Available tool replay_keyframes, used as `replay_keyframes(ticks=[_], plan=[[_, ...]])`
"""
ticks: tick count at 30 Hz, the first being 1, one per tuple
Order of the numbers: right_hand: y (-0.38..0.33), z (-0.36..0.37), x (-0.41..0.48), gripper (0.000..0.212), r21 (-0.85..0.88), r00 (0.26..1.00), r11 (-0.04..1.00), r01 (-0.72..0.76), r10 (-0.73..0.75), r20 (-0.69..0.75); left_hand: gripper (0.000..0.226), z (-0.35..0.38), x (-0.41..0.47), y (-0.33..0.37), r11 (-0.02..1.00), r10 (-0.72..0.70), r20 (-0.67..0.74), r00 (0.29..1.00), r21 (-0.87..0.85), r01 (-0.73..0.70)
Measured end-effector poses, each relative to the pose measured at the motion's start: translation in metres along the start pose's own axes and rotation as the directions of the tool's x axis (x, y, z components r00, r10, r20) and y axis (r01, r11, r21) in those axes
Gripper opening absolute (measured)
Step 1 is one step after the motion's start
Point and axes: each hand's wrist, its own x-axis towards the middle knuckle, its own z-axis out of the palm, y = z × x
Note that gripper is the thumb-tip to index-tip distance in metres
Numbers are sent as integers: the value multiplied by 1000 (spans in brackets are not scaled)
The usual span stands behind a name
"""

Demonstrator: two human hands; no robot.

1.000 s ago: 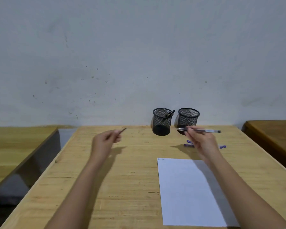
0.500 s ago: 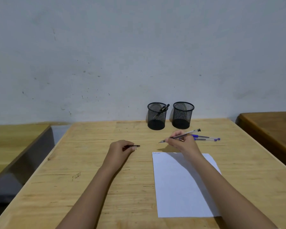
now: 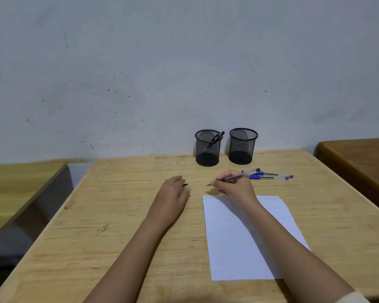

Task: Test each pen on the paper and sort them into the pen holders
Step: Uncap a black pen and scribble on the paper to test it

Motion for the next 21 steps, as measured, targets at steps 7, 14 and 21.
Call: replay_keyframes(ticks=[7, 14, 21], plan=[[8, 9, 4, 14, 26, 996, 997, -71, 72, -54, 78, 18, -22, 13, 977, 10, 418, 908, 189, -98], [14, 10, 0, 31, 95, 998, 994, -49, 53, -40, 75, 22, -23, 12, 962, 2, 445, 896, 242, -122], [15, 15, 5, 38, -157, 993, 988, 1, -20, -120, 74, 22, -22, 11, 961, -2, 457, 890, 247, -124]])
